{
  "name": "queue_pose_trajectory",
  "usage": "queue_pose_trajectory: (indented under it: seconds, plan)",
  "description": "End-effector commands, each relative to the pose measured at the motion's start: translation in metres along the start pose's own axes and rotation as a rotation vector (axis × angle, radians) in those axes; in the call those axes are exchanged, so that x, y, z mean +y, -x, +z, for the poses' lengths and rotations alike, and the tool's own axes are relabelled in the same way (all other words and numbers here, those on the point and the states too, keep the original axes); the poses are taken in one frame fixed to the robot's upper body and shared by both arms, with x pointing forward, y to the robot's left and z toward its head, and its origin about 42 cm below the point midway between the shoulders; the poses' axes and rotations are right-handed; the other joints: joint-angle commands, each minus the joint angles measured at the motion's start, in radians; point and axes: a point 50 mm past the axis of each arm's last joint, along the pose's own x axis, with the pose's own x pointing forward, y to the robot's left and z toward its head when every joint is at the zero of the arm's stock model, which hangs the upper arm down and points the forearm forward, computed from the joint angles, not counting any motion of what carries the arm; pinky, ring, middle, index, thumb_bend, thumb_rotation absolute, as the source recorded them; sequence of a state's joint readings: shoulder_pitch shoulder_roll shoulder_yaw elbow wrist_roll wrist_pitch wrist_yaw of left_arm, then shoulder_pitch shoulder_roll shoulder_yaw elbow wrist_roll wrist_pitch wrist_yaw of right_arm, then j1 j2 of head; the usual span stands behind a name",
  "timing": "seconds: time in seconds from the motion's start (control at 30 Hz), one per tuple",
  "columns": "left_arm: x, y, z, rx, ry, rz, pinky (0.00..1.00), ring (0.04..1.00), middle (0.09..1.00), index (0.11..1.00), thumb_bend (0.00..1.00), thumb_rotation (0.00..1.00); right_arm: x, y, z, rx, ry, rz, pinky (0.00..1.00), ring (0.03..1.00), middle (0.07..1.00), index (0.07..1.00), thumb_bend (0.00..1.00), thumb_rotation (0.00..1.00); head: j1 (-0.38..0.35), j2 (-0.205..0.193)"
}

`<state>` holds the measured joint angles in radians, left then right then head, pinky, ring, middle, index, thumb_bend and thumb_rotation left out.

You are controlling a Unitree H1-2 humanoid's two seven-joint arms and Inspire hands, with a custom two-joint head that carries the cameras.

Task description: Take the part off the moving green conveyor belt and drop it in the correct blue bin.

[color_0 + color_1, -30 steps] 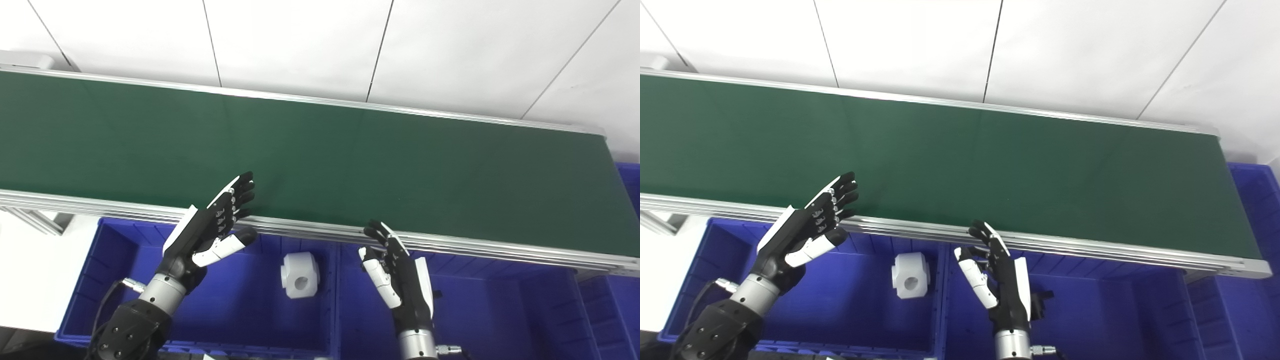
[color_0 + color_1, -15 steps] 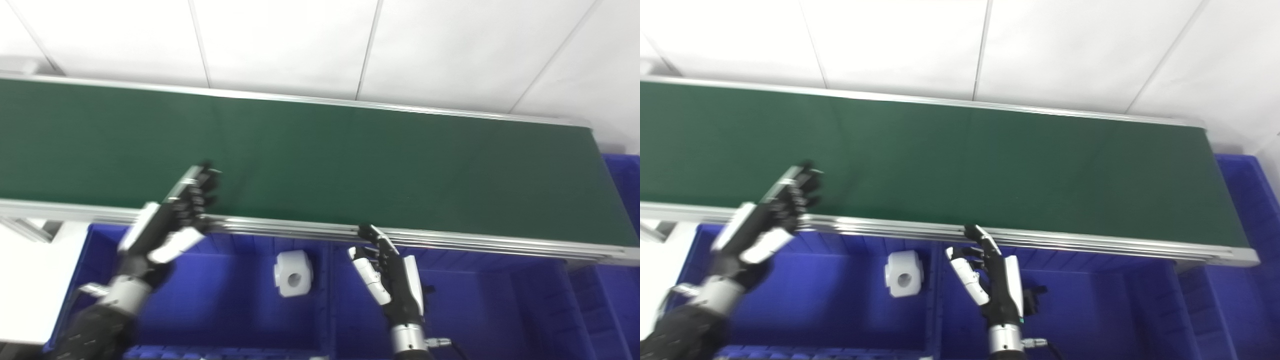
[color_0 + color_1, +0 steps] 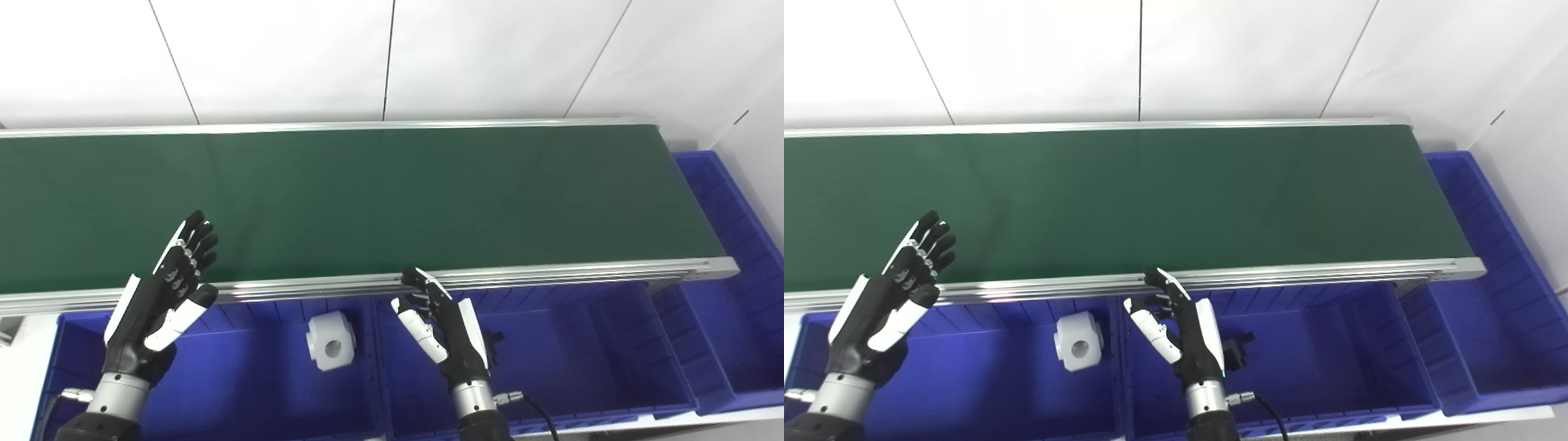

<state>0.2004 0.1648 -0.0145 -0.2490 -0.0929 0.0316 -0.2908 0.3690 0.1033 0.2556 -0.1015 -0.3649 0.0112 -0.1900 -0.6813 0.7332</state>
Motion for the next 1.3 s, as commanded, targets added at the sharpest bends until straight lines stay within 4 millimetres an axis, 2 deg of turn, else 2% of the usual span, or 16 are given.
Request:
queue_pose_trajectory:
  seconds: [0.0, 0.13, 0.17, 0.2, 0.23, 0.27, 0.3, 0.33, 0.43, 0.47, 0.57, 0.63, 0.73, 0.87, 1.27]
  plan:
    - [-0.001, -0.001, 0.011, -0.063, -0.043, 0.021, 0.91, 0.924, 0.927, 0.937, 0.71, 0.61, 0.022, 0.002, 0.027, -0.091, -0.081, 0.022, 0.64, 0.715, 0.833, 0.836, 0.79, 0.9, 0.013, 0.001]
    - [-0.007, 0.004, 0.022, -0.08, -0.006, 0.024, 0.9, 0.923, 0.922, 0.921, 0.7, 0.58, 0.015, 0.007, 0.025, -0.089, -0.098, 0.025, 0.62, 0.707, 0.841, 0.845, 0.8, 0.9, 0.062, 0.006]
    - [-0.011, 0.008, 0.029, -0.091, 0.009, 0.027, 0.9, 0.926, 0.923, 0.921, 0.7, 0.58, 0.012, 0.009, 0.024, -0.085, -0.113, 0.023, 0.61, 0.706, 0.843, 0.846, 0.8, 0.9, 0.103, 0.007]
    - [-0.013, 0.011, 0.035, -0.098, 0.017, 0.029, 0.9, 0.929, 0.929, 0.921, 0.68, 0.59, 0.009, 0.011, 0.023, -0.083, -0.124, 0.022, 0.61, 0.705, 0.841, 0.844, 0.81, 0.89, 0.103, 0.007]
    - [-0.017, 0.015, 0.04, -0.107, 0.025, 0.035, 0.9, 0.931, 0.932, 0.921, 0.67, 0.6, 0.005, 0.013, 0.022, -0.085, -0.128, 0.018, 0.61, 0.704, 0.841, 0.844, 0.82, 0.88, 0.154, 0.008]
    - [-0.019, 0.018, 0.043, -0.112, 0.03, 0.04, 0.9, 0.93, 0.929, 0.918, 0.67, 0.6, 0.003, 0.015, 0.021, -0.087, -0.13, 0.015, 0.61, 0.705, 0.837, 0.843, 0.81, 0.88, 0.154, 0.008]
    - [-0.024, 0.023, 0.046, -0.118, 0.034, 0.052, 0.9, 0.93, 0.929, 0.918, 0.68, 0.6, -0.002, 0.018, 0.02, -0.098, -0.128, 0.007, 0.61, 0.705, 0.837, 0.843, 0.81, 0.88, 0.207, 0.01]
    - [-0.027, 0.027, 0.048, -0.122, 0.036, 0.06, 0.9, 0.932, 0.926, 0.91, 0.69, 0.6, -0.006, 0.02, 0.019, -0.106, -0.127, 0.001, 0.62, 0.713, 0.833, 0.844, 0.8, 0.88, 0.207, 0.01]
    - [-0.038, 0.038, 0.038, -0.138, 0.02, 0.137, 0.9, 0.93, 0.923, 0.902, 0.7, 0.63, -0.019, 0.026, 0.016, -0.147, -0.144, -0.031, 0.62, 0.718, 0.821, 0.837, 0.77, 0.87, 0.3, 0.011]
    - [-0.041, 0.04, 0.034, -0.142, 0.019, 0.161, 0.9, 0.928, 0.926, 0.91, 0.68, 0.66, -0.023, 0.027, 0.015, -0.158, -0.156, -0.037, 0.64, 0.726, 0.824, 0.84, 0.77, 0.87, 0.307, 0.01]
    - [-0.056, 0.041, 0.02, -0.14, 0.077, 0.234, 0.93, 0.941, 0.944, 0.936, 0.64, 0.7, -0.033, 0.03, 0.009, -0.182, -0.174, -0.049, 0.67, 0.737, 0.831, 0.847, 0.78, 0.87, 0.373, 0.003]
    - [-0.064, 0.04, 0.015, -0.145, 0.103, 0.261, 0.98, 0.979, 0.983, 0.975, 0.62, 0.77, -0.038, 0.032, 0.006, -0.189, -0.173, -0.055, 0.69, 0.742, 0.83, 0.844, 0.77, 0.87, 0.387, 0.002]
    - [-0.072, 0.038, 0.013, -0.167, 0.106, 0.266, 1.0, 0.997, 0.998, 0.997, 0.59, 0.83, -0.042, 0.032, 0.003, -0.194, -0.162, -0.069, 0.69, 0.742, 0.827, 0.837, 0.76, 0.88, 0.395, -0.001]
    - [-0.077, 0.038, 0.01, -0.176, 0.112, 0.254, 1.0, 1.0, 0.999, 1.0, 0.65, 0.91, -0.044, 0.032, 0.001, -0.198, -0.154, -0.08, 0.68, 0.741, 0.82, 0.832, 0.75, 0.88, 0.4, -0.004]
    - [-0.092, 0.046, 0.003, -0.129, 0.14, 0.193, 1.0, 1.0, 1.0, 1.0, 0.61, 0.9, -0.045, 0.036, 0.002, -0.203, -0.144, -0.088, 0.66, 0.734, 0.829, 0.838, 0.73, 0.92, 0.431, -0.011]
